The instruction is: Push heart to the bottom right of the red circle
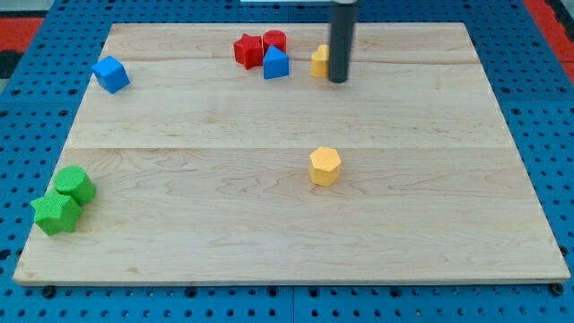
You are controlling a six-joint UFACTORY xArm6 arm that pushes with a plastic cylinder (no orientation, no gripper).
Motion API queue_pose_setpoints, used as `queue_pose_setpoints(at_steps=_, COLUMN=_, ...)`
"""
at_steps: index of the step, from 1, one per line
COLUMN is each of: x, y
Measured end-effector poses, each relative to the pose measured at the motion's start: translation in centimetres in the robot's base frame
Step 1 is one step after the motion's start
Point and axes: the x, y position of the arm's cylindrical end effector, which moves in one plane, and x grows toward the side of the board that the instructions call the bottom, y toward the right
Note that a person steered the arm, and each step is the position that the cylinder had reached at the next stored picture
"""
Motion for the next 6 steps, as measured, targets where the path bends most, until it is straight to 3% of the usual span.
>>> queue_pose_setpoints(at_steps=1, x=-1.0, y=4.5)
queue_pose_setpoints(at_steps=2, x=-4.4, y=-0.3)
queue_pose_setpoints(at_steps=3, x=-5.2, y=-5.8)
queue_pose_setpoints(at_steps=5, x=-0.5, y=-1.5)
queue_pose_setpoints(at_steps=6, x=-0.7, y=-7.0)
